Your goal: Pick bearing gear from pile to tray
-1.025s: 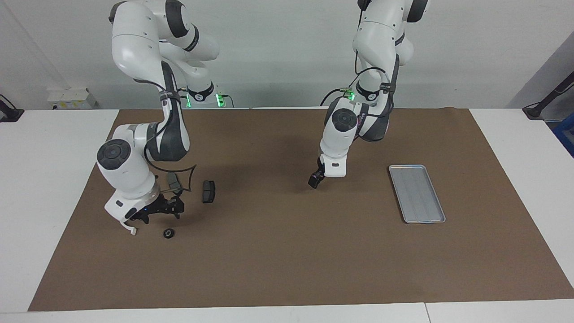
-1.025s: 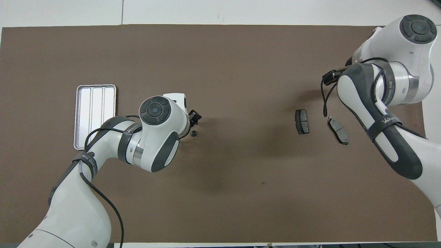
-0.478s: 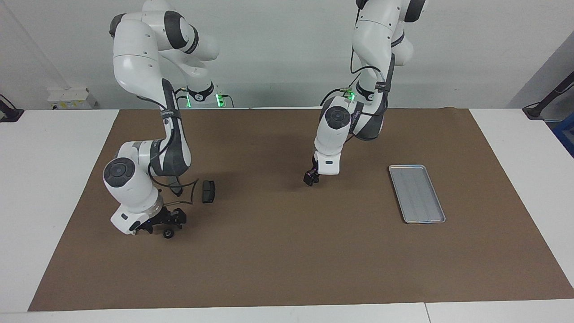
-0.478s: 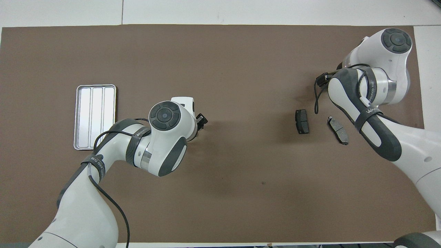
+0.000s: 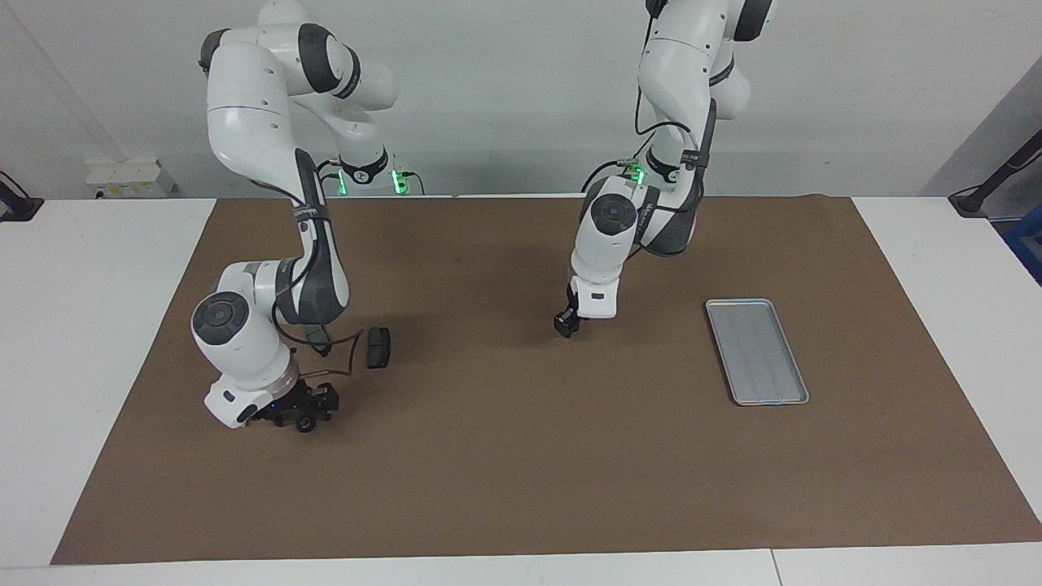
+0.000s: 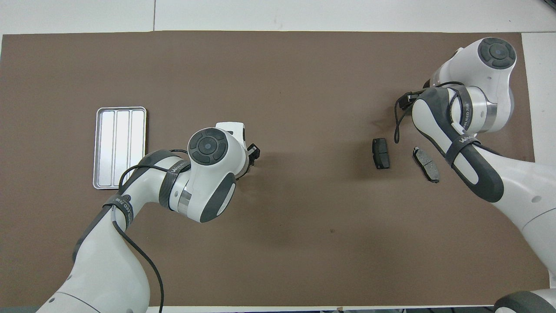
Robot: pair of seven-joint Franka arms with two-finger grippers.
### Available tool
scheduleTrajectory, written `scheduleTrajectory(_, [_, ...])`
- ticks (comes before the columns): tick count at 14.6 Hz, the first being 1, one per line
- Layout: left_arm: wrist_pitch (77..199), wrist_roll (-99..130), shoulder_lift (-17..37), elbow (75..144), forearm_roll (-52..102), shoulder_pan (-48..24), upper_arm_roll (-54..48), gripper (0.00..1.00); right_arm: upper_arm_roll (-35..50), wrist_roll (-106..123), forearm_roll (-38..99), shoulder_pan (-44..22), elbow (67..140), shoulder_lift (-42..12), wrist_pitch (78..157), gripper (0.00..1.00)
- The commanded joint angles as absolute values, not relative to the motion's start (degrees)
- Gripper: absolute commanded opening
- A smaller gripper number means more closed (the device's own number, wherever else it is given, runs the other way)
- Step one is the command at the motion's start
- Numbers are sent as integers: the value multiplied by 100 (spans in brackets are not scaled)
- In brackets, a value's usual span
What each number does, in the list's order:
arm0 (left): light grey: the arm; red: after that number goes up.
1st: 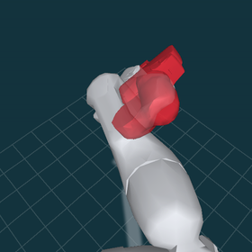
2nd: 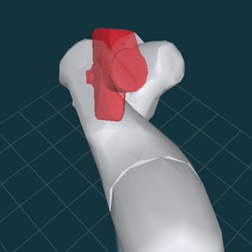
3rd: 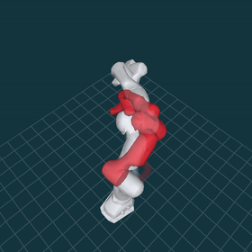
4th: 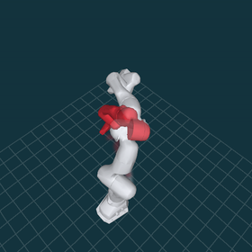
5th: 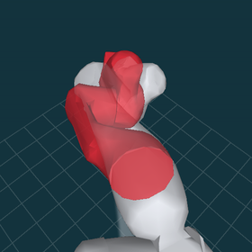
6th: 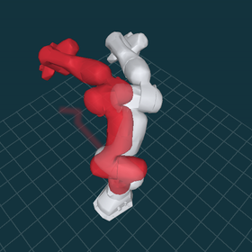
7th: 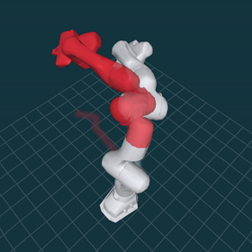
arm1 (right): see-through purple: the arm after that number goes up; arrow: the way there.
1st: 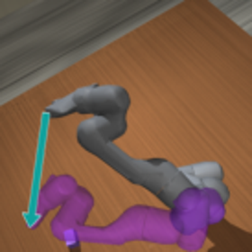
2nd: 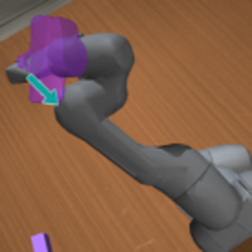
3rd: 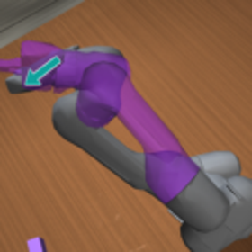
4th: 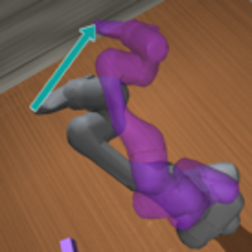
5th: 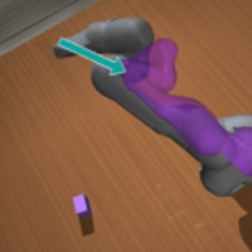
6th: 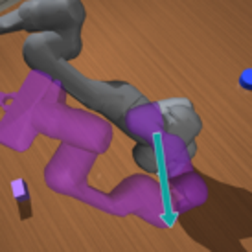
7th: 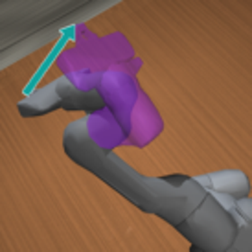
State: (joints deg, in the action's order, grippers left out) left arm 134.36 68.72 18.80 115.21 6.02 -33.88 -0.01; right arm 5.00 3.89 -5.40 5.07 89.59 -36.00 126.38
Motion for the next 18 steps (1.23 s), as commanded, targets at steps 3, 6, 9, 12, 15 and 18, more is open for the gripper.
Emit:
scheduleTrajectory(3, [13623,6900,1960,11540,694,-3489,79,6,580,325,-492,624,9053,-3639,12788,15])
scheduleTrajectory(6, [13457,6891,1951,11479,686,-3437,88,0,580,325,-492,624,9044,-3639,12753,0])
scheduleTrajectory(9, [12510,6323,1646,11294,624,-3027,132,0,589,325,-492,624,9009,-3621,12665,0])
scheduleTrajectory(12, [11500,5032,759,11530,624,-2174,123,0,580,316,-510,563,8930,-3516,12411,0])
scheduleTrajectory(15, [11100,3329,432,11785,624,-1296,132,0,598,369,-633,501,8798,-3166,11832,0])
scheduleTrajectory(18, [11398,1613,343,12110,624,-433,132,0,606,334,-694,150,8536,-2507,10718,0])
